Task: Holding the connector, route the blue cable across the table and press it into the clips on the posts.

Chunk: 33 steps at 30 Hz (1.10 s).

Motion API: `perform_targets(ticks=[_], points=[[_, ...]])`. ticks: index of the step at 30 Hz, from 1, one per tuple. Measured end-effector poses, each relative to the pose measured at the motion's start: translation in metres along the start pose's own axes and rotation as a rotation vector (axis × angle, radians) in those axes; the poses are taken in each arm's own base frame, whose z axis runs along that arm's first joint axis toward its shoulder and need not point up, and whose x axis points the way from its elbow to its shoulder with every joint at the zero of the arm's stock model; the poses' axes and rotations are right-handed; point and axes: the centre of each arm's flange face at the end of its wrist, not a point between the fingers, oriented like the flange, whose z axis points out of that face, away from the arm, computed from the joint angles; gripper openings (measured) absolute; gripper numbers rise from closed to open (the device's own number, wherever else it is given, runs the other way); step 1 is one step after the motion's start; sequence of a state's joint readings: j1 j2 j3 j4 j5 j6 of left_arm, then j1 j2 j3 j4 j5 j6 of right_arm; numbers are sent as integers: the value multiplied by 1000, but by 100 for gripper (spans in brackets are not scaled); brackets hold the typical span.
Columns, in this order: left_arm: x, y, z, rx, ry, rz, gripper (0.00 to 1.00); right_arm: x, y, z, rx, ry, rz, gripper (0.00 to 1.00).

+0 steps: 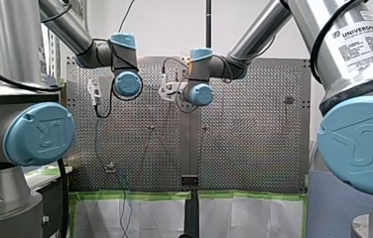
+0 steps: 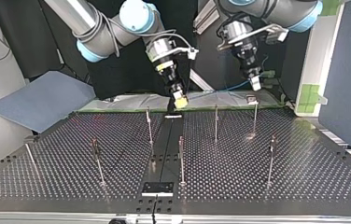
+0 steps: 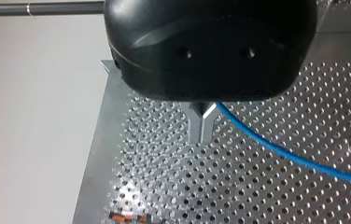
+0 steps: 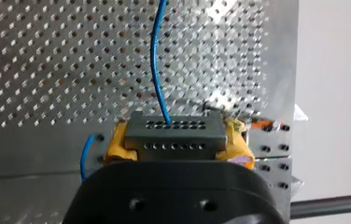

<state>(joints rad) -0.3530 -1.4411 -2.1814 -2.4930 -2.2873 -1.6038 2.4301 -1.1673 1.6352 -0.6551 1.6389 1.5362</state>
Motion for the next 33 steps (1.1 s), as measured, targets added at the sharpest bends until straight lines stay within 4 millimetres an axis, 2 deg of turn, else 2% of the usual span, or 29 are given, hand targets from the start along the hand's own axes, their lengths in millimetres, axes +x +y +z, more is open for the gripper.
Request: perform_targets(ticks=[11, 17, 33], points=[[-1, 14, 30, -50, 22, 33, 0, 37, -24, 20, 45, 16, 13, 0], [-14, 18, 50, -84, -8, 26, 0, 56, -34, 33, 59, 53, 41, 0], [-30, 42, 105, -92, -53, -9, 0, 40, -47, 73, 72, -4, 47, 0]])
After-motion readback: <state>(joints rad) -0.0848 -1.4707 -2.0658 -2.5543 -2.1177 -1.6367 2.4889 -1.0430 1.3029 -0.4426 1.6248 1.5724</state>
